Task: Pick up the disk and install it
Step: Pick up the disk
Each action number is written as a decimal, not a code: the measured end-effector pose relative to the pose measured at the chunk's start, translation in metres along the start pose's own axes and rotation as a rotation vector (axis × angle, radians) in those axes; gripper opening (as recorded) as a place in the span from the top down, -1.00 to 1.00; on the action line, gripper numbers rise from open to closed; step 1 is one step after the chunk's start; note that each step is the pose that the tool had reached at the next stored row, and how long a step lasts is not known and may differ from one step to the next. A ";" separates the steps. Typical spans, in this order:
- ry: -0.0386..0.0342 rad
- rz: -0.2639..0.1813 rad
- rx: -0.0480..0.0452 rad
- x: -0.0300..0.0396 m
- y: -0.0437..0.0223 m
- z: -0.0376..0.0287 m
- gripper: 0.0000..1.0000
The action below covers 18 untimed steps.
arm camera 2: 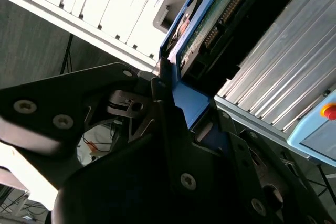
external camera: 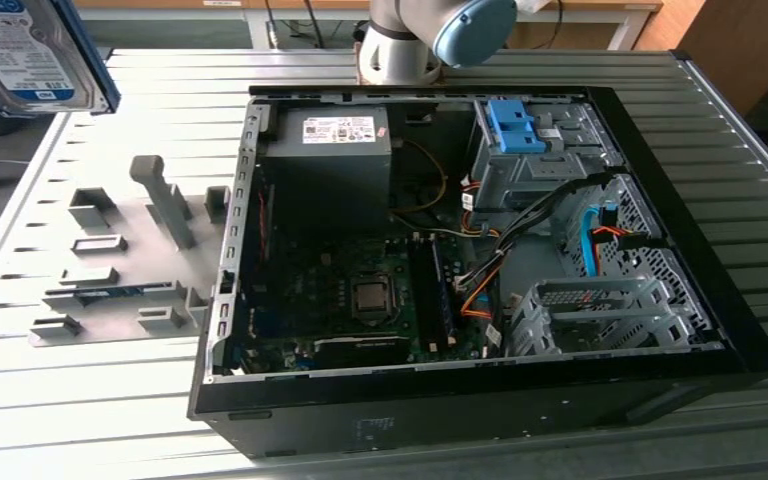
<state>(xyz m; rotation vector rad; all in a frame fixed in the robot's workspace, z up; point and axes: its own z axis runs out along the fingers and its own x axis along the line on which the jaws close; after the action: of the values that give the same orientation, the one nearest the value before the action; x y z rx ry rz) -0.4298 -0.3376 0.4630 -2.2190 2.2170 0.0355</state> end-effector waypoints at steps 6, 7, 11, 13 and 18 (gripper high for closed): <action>0.0000 0.000 0.0000 -0.0002 0.0001 -0.0073 0.27; 0.0000 0.000 0.0001 -0.0002 0.0001 -0.0093 0.27; 0.0000 0.000 0.0000 -0.0003 0.0002 -0.0159 0.27; 0.0000 0.000 0.0000 -0.0004 0.0002 -0.0194 0.27; 0.0001 0.000 0.0000 -0.0005 0.0003 -0.0270 0.27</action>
<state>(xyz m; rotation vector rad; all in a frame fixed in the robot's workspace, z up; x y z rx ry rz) -0.4298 -0.3376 0.4901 -2.2191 2.2170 0.0355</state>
